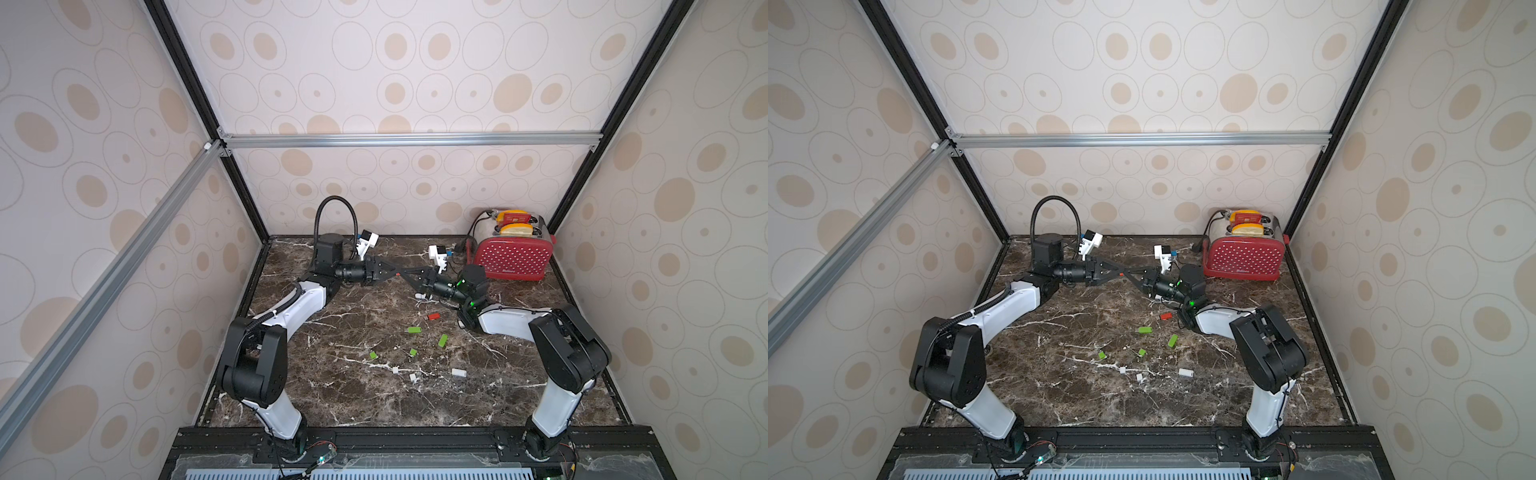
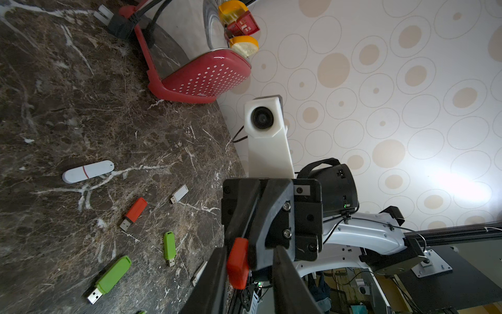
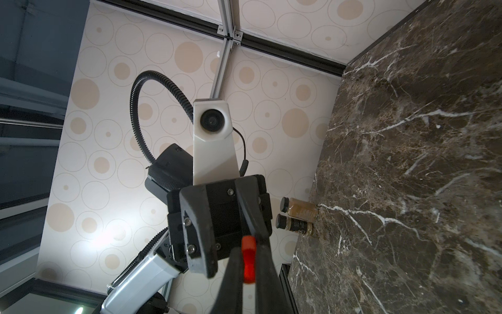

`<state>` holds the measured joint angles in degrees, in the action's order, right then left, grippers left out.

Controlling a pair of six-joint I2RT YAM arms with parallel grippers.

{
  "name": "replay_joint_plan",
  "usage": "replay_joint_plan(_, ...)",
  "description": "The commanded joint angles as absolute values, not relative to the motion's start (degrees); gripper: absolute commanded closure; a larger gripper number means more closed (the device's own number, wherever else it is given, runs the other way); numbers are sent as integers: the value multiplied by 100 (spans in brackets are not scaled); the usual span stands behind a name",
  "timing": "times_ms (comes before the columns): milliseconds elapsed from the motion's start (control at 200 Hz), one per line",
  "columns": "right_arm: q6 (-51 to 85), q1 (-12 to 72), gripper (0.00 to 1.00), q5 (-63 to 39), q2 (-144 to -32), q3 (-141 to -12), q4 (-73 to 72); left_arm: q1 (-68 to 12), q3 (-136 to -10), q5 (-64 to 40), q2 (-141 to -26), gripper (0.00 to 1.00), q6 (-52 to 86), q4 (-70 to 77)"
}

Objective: Close the usb drive cover
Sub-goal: Pick up the cover from the center of the board.

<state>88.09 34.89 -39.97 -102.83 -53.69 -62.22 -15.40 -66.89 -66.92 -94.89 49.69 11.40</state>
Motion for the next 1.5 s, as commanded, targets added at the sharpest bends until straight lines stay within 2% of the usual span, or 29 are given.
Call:
replay_joint_plan(0,8831,3446,99,-3918,-10379,-5263,-6293,-1570,-6896,-6925,-9441,70,4878,1266)
replay_joint_plan(120,8857,3433,99,-3911,-10375,-5247,-6352,-1573,-6866,-6928,-9408,71,4844,1248)
replay_joint_plan(190,8868,3422,99,-3902,-10379,-5230,-6368,-1569,-6864,-6913,-9388,62,4766,1164)
replay_joint_plan(280,8868,3424,99,-3898,-10370,-5213,-6384,-1568,-6858,-6908,-9373,62,4718,1116)
replay_joint_plan(541,8860,3419,100,-3926,-10389,-5234,-6380,-1571,-6882,-6906,-9407,70,4795,1177)
replay_joint_plan(796,8877,3489,100,-3944,-10434,-5284,-6372,-1567,-6891,-6895,-9474,69,5041,1442)
replay_joint_plan(911,8886,3494,100,-3921,-10434,-5276,-6407,-1577,-6899,-6903,-9491,78,5098,1494)
replay_joint_plan(1032,8886,3491,100,-3921,-10436,-5286,-6396,-1587,-6877,-6880,-9474,83,5089,1503)
replay_joint_plan(1257,8885,3537,100,-3931,-10441,-5340,-6373,-1597,-6880,-6855,-9482,85,5080,1503)
replay_joint_plan(1367,8876,3561,100,-3951,-10466,-5362,-6330,-1606,-6887,-6830,-9488,89,5087,1503)
replay_joint_plan(1497,8875,3571,97,-3949,-10471,-5379,-6348,-1602,-6856,-6795,-9478,90,5071,1495)
